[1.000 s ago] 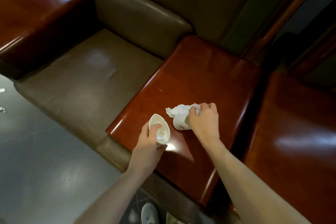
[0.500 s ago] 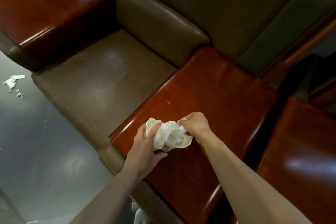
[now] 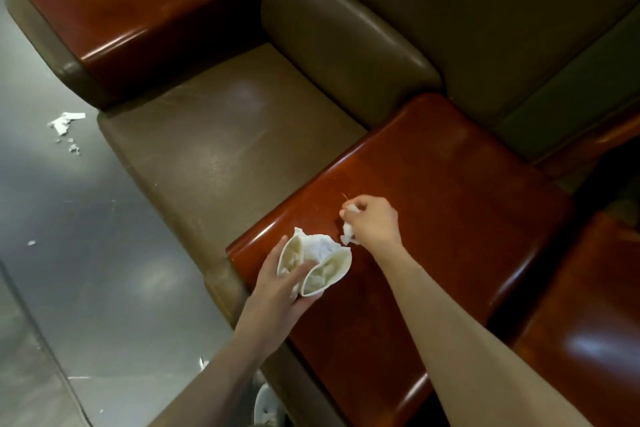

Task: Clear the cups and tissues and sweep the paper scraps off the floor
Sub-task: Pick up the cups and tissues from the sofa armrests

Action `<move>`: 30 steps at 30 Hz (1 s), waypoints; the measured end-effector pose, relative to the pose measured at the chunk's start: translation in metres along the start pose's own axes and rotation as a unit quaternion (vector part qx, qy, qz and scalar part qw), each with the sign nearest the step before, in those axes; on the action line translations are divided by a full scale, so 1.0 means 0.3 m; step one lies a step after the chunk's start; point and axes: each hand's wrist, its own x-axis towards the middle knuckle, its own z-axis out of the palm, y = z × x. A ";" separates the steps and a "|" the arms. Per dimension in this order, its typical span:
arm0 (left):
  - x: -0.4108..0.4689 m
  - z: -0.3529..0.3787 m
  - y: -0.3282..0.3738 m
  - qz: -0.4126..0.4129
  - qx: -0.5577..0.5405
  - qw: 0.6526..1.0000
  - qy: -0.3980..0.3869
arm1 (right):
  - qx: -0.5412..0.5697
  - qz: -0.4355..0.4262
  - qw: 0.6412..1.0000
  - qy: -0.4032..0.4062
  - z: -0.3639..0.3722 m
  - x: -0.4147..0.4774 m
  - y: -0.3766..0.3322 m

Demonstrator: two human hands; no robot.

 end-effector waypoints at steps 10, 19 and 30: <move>-0.077 -0.065 -0.082 0.024 -0.019 1.000 0.001 | -0.253 -0.134 0.930 -0.232 0.216 0.010 -0.024; -0.128 -0.087 -0.089 0.010 -0.010 1.000 -0.015 | -0.150 -0.036 0.977 -0.148 0.161 -0.043 0.016; -0.151 -0.194 -0.132 -0.028 -0.070 0.995 0.059 | -0.002 -0.110 0.994 0.003 0.114 -0.111 -0.033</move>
